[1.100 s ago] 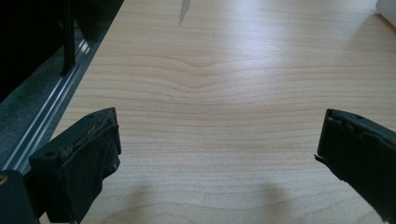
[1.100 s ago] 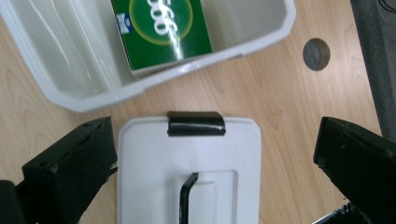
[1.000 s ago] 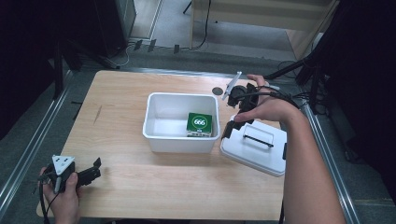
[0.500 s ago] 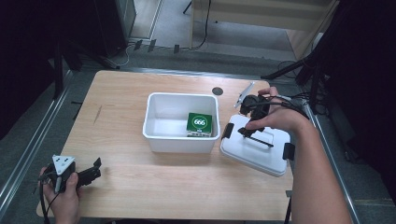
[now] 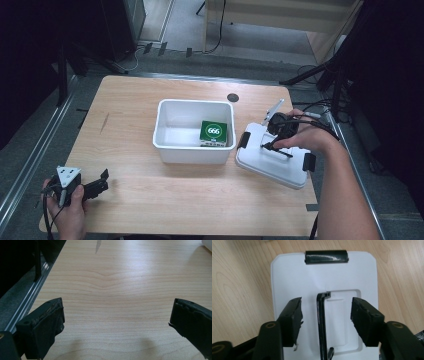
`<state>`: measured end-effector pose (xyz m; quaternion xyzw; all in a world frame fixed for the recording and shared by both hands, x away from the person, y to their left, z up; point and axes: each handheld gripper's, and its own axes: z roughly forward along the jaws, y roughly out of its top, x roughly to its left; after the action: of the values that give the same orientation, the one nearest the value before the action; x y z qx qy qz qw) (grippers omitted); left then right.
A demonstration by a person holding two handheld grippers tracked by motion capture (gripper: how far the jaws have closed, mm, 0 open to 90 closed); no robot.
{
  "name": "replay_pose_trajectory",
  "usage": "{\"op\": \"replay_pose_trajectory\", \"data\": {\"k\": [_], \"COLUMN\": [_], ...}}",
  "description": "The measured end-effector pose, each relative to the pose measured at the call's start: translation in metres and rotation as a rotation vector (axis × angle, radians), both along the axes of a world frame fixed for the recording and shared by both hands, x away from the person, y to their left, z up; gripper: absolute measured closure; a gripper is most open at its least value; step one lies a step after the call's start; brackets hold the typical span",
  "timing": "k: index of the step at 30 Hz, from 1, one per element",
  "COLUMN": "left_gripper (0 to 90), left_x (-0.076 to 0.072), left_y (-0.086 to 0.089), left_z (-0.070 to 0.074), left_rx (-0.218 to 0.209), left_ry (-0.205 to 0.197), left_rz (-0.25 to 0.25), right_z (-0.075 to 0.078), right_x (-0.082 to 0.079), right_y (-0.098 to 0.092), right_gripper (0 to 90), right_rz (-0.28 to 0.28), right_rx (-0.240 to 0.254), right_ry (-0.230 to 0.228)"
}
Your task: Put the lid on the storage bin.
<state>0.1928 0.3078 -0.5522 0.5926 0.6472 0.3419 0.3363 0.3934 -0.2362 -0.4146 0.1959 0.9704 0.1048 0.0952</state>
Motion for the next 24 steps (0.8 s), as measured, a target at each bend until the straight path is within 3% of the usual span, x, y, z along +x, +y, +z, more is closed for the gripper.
{"op": "replay_pose_trajectory", "data": {"k": [8,17,21,24], "left_gripper": [0.0,0.0,0.0,0.0], "left_x": [0.000,0.000,0.000,0.000], "left_y": [0.000,0.000,0.000,0.000], "left_z": [0.000,0.000,0.000,0.000], "left_rx": [-0.001,0.001,0.002,0.002], "left_ry": [0.003,0.004,0.006,0.005], "left_rz": [-0.001,-0.003,-0.003,-0.002], "right_z": [-0.018,-0.032,-0.037,-0.038], "right_x": [-0.001,-0.002,-0.001,0.000], "right_y": [-0.012,-0.023,-0.026,-0.028], "right_gripper": [59.3,73.6,76.7,81.3], "right_rz": [-0.040,-0.064,-0.060,-0.056], "right_rx": [-0.063,-0.076,-0.102,-0.118], "right_ry": [0.005,0.032,0.003,-0.045]}}
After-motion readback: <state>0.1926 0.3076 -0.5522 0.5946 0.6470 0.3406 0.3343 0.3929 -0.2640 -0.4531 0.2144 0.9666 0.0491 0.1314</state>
